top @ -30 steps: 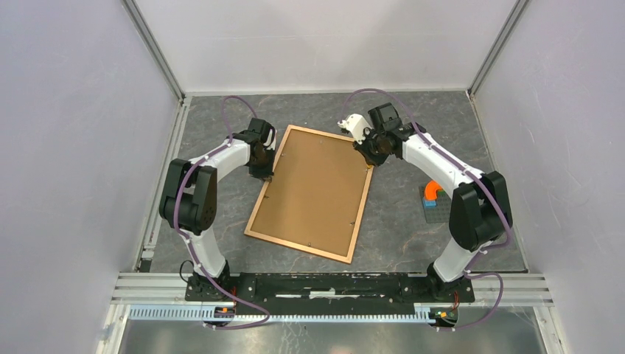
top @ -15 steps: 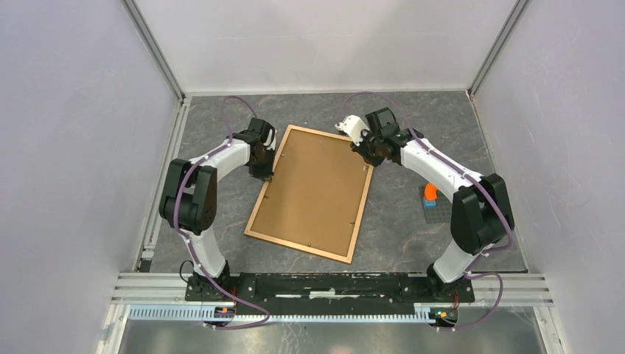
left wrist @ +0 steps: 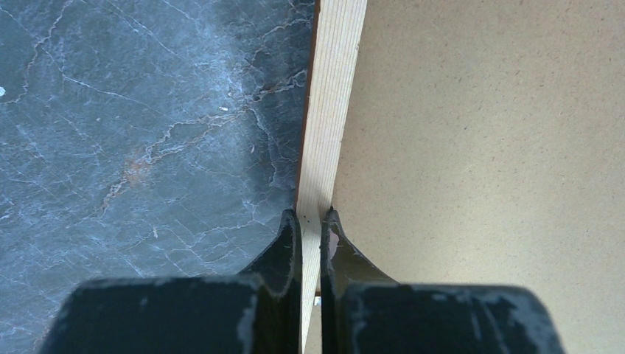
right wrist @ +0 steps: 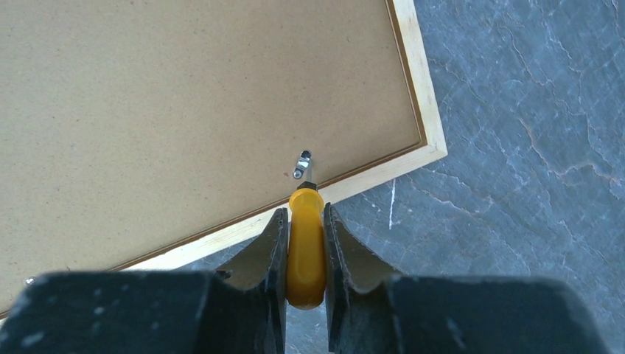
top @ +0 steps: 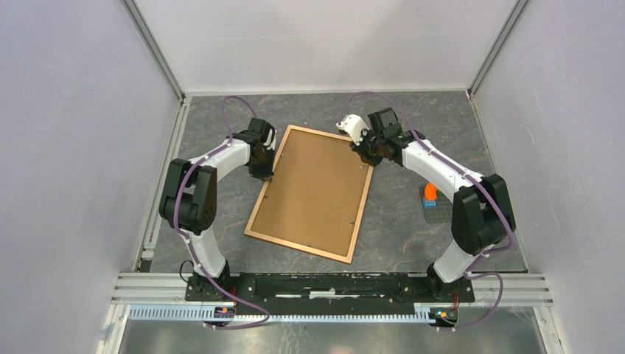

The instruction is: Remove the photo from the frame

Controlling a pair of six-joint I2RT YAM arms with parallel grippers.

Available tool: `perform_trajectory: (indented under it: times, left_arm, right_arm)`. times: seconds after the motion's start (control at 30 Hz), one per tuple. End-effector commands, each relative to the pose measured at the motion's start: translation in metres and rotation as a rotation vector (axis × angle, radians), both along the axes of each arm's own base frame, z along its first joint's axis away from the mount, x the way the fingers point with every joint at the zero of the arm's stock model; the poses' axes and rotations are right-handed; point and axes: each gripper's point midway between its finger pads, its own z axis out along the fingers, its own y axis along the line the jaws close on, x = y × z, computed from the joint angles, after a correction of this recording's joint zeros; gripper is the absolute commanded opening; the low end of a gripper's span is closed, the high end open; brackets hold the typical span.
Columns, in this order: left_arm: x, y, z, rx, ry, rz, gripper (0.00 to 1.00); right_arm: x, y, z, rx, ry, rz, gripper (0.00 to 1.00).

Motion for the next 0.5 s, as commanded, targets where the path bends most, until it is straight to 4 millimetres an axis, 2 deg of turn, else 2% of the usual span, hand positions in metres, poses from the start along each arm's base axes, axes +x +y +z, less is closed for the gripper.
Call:
perform_trajectory:
  times: [0.0, 0.2, 0.47]
  left_arm:
    - [-0.015, 0.002, -0.017, 0.002, 0.081, 0.029, 0.02]
    - [-0.015, 0.001, -0.017, -0.002, 0.08, 0.029, 0.02]
    - [-0.016, -0.001, -0.011, -0.022, 0.066, 0.013, 0.03]
  right_arm:
    - [-0.025, 0.017, -0.001, 0.087, 0.083, 0.063, 0.0]
    - [-0.017, 0.018, 0.01, 0.102, 0.06, 0.041, 0.0]
    - [0.006, 0.01, 0.035, 0.145, 0.011, -0.005, 0.0]
